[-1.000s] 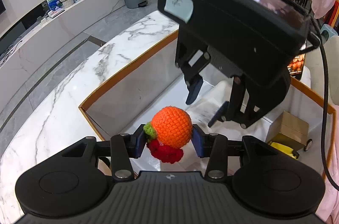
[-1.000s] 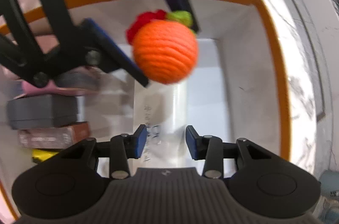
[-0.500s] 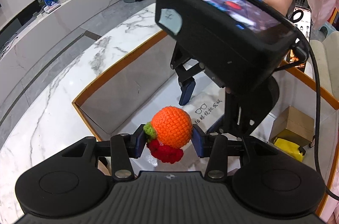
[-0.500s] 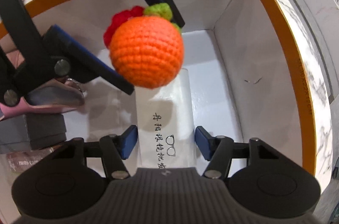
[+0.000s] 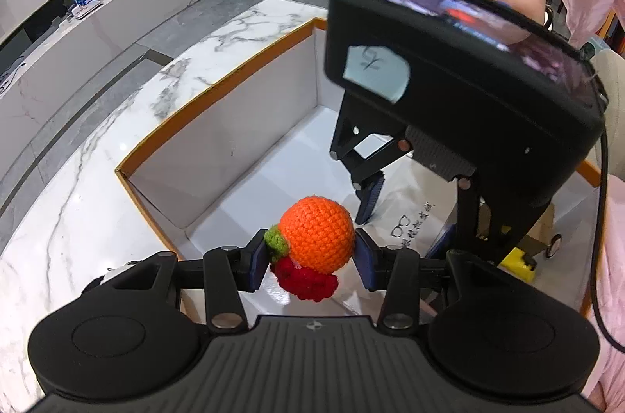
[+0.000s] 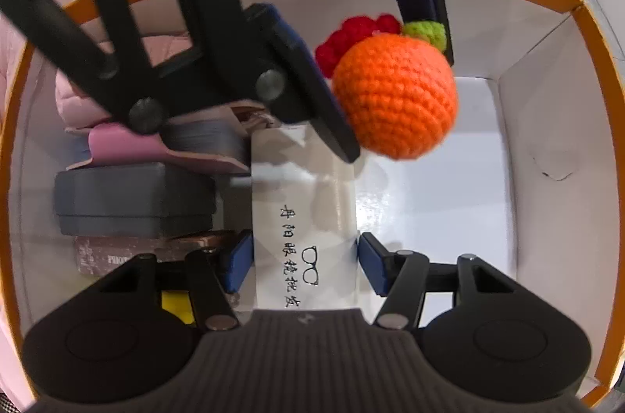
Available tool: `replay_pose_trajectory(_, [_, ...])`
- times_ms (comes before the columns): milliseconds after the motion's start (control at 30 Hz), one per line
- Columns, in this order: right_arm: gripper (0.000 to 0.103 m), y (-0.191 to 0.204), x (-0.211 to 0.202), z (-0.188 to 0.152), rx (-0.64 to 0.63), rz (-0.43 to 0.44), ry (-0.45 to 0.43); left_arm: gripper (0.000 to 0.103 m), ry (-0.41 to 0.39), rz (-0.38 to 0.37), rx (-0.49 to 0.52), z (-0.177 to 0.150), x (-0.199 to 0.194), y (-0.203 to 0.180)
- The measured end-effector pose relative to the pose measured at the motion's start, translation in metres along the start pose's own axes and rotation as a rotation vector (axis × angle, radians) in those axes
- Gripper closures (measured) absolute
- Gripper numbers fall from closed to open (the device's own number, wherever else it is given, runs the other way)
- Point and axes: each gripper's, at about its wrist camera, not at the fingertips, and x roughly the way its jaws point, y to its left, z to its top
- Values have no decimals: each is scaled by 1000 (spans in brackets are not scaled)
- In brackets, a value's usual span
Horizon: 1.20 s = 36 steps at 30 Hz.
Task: Organize objects
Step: 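Lower the paper roll into the orange box with the right while the left carries the fruit over it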
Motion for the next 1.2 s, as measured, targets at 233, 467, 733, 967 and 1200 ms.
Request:
replay_pose_trajectory(233, [37, -4, -15, -3, 46, -54, -30, 51, 1, -18, -3, 2, -4, -8])
replay_pose_trajectory(467, [75, -13, -23, -17, 97, -106, 34, 51, 0, -60, 1, 4, -4, -18])
replay_pose_trajectory(733, [74, -14, -46, -36, 139, -285, -5, 51, 50, -243, -43, 19, 17, -42])
replay_pose_trajectory(967, [74, -15, -55, -48, 158, -335, -47, 50, 136, -281, -35, 22, 38, -55])
replay_pose_trajectory(1200, [70, -18, -50, -53, 138, -334, -46, 48, 170, -283, -22, 19, 41, -59])
